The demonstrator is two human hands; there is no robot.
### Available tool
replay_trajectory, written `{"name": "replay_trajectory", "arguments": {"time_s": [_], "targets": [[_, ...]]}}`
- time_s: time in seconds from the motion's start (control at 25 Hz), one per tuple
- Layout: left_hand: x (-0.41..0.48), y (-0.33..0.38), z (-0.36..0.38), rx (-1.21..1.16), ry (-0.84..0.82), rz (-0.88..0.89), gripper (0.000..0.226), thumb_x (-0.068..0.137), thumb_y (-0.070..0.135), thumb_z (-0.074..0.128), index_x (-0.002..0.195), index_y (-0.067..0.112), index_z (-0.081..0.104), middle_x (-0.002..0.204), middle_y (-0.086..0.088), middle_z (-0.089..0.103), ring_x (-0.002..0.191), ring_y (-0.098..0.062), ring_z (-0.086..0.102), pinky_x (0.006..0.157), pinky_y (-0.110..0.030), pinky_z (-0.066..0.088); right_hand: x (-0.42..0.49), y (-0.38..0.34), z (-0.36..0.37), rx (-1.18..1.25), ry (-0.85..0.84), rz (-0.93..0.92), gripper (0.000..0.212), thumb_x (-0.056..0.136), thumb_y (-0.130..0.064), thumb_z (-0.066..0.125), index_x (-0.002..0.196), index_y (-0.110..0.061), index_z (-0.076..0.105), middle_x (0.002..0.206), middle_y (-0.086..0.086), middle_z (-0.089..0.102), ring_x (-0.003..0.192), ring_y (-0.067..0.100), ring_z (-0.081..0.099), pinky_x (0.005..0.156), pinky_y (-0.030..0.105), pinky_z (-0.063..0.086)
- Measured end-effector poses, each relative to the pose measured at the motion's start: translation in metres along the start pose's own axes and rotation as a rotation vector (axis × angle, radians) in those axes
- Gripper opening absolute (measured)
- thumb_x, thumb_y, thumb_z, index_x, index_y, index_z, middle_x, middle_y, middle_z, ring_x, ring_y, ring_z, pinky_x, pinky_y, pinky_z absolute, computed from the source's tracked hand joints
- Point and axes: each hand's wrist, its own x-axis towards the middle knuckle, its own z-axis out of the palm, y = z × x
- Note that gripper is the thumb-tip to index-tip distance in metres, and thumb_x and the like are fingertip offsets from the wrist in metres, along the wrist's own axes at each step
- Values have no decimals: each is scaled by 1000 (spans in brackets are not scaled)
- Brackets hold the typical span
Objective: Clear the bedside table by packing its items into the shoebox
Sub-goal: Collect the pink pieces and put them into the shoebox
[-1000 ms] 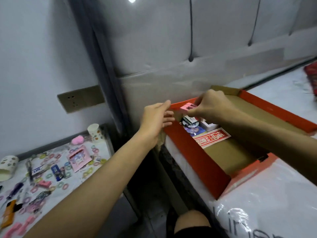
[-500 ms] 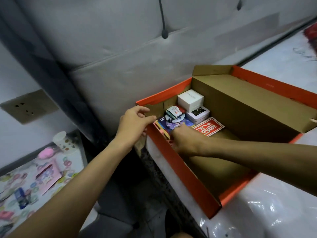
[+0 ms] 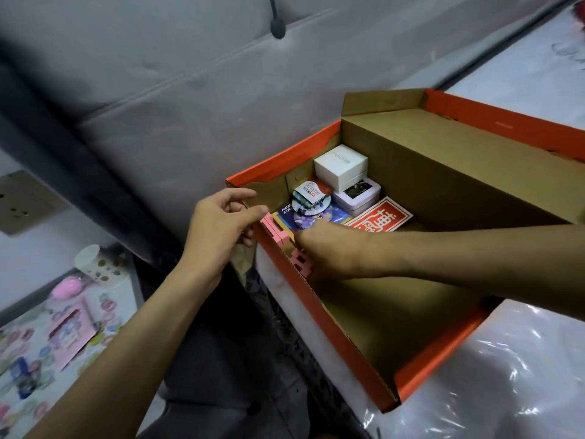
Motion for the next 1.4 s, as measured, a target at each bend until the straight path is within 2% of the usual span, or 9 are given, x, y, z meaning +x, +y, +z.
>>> {"name": "replay_trajectory", "arguments": {"time_s": [0.2, 0.4, 0.48, 0.64, 0.72, 0.88, 1.0, 1.12, 1.4], "targets": [[-2, -2, 0, -37, 3, 4, 30, 80, 3, 76, 108, 9, 69, 63, -6, 51, 46, -10, 51, 45, -21, 45, 9, -5, 0, -18, 88, 26, 41, 79, -35, 77, 104, -6, 62, 96, 12, 65, 68, 19, 49, 60, 26, 37], [-1, -5, -1, -48, -4, 18, 30, 79, 4, 78, 106, 12, 70, 62, -6, 53, 47, -11, 52, 45, -21, 46, 24, -6, 0, -71, 206, 34, 40, 82, -35, 73, 104, -5, 59, 98, 15, 63, 80, 29, 60, 61, 30, 37], [0, -7, -2, -51, -13, 20, 30, 79, 6, 79, 106, 13, 70, 63, -7, 54, 48, -11, 53, 46, -21, 46, 28, -6, 1, -74, 236, 31, 39, 82, -35, 73, 104, -6, 60, 95, 14, 63, 72, 23, 54, 61, 30, 38], [1, -9, -3, -54, -22, 20, 30, 79, 8, 79, 106, 15, 71, 61, -3, 55, 49, -12, 54, 47, -22, 47, 28, -1, 0, -30, 199, 30, 41, 78, -36, 77, 102, -8, 60, 74, 1, 48, 61, 15, 42, 52, 25, 32], [1, -9, -3, -69, -17, 17, 29, 78, 7, 79, 105, 14, 71, 60, -2, 54, 47, -11, 54, 46, -21, 46, 28, 2, 1, -13, 174, 19, 37, 79, -29, 76, 105, -8, 60, 82, 4, 57, 62, 14, 44, 47, 21, 27], [0, -7, -2, -79, -14, 14, 31, 78, 4, 78, 107, 9, 70, 61, -6, 51, 46, -11, 52, 44, -20, 44, 31, 3, 4, -23, 203, 20, 28, 84, -17, 71, 108, -7, 60, 98, 12, 63, 70, 19, 48, 57, 26, 37], [0, -6, -3, -75, -22, 7, 32, 79, 4, 78, 109, 9, 69, 65, -9, 50, 47, -12, 52, 44, -21, 44, 33, 1, 5, -3, 189, 17, 28, 83, -20, 72, 104, -8, 58, 85, 7, 58, 66, 17, 45, 59, 27, 37], [-1, -5, -3, -75, -22, 0, 33, 79, 3, 78, 110, 8, 69, 67, -11, 50, 47, -12, 52, 44, -20, 44, 32, -2, 6, -3, 183, 14, 34, 78, -29, 76, 97, -11, 55, 66, -3, 36, 62, 19, 42, 58, 28, 33], [-1, -3, -4, -63, -28, -11, 32, 79, 4, 78, 109, 9, 68, 68, -13, 50, 48, -13, 52, 43, -20, 44, 34, -6, 5, -6, 173, -6, 22, 82, -22, 71, 84, -15, 50, 68, 0, 40, 65, 22, 46, 59, 28, 34]]}}
